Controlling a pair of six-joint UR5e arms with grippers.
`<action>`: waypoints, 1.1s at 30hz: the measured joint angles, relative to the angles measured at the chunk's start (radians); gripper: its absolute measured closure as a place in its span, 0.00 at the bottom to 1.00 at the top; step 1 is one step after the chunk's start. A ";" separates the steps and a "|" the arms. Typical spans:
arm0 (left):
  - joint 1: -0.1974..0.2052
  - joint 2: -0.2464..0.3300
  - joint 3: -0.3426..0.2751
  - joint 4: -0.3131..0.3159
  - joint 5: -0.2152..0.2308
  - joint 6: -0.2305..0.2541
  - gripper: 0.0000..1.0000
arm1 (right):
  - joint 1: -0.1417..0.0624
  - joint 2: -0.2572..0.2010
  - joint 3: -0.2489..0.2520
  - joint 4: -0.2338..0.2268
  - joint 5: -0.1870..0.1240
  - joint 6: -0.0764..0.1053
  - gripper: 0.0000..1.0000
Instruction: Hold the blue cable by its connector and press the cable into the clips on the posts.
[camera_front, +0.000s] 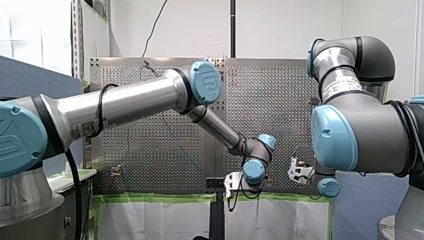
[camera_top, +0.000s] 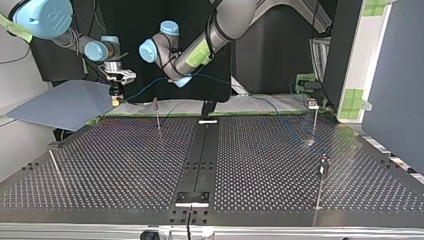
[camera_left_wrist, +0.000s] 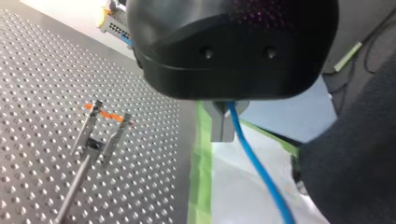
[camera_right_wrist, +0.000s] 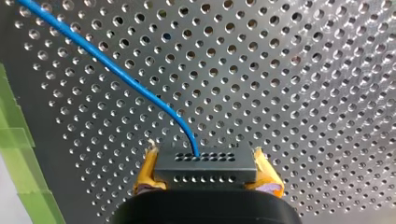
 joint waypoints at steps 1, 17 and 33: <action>0.000 -0.003 0.009 0.009 0.002 -0.001 1.00 | -0.001 0.000 -0.002 0.001 0.000 0.000 1.00; 0.044 -0.010 0.014 0.152 0.015 -0.011 1.00 | -0.009 0.000 -0.023 0.004 -0.001 0.006 1.00; 0.080 -0.011 0.018 0.294 0.018 -0.012 1.00 | -0.009 0.000 -0.044 0.004 0.001 0.020 1.00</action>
